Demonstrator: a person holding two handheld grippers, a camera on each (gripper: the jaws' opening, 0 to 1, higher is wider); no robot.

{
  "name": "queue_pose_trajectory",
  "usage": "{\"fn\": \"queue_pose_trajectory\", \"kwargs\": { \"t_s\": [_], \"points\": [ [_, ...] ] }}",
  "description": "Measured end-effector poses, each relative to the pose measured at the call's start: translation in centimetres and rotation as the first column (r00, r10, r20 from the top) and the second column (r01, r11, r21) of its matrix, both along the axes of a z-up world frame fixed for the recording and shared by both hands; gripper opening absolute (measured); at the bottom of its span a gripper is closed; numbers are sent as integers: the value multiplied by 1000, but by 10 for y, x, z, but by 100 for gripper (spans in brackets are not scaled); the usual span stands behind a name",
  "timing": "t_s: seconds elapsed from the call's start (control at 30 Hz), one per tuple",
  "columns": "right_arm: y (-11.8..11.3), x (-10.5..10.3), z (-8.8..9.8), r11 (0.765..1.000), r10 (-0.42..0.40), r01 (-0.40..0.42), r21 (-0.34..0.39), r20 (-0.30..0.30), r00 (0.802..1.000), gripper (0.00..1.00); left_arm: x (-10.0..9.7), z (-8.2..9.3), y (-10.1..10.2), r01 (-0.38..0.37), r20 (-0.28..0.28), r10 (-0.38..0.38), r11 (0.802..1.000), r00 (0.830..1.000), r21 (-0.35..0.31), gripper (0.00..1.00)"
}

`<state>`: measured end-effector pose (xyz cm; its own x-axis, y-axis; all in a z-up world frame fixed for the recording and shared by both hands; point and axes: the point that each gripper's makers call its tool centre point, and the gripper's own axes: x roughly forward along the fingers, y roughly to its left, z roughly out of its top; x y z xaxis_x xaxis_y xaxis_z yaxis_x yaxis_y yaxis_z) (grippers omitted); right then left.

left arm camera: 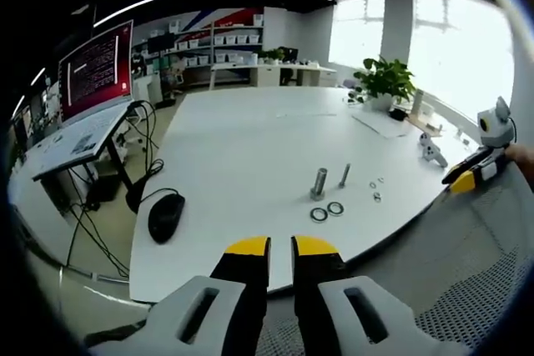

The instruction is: Place the washer onto the threaded stud by aligning its center hole with the stud, sliding it down to the base, and recovering from edge contact or off-axis alignment until the washer reaches the visible bottom stop.

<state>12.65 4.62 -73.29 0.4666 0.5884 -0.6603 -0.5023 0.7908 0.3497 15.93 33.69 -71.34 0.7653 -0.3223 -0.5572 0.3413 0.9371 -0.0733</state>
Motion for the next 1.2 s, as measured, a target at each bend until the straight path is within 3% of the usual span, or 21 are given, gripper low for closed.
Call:
{"fn": "queue_pose_trajectory", "kwargs": {
  "t_s": [0.77,1.2],
  "points": [
    [0,-2,0,1000,4,-4,-8,-4,1000,28,-1,0,0,-10,5,10,1000,1000,-1,8],
    [3,-6,-1,999,45,-45,-21,-11,999,29,-2,1,0,-11,8,11,1000,1000,-4,10]
  ]
}}
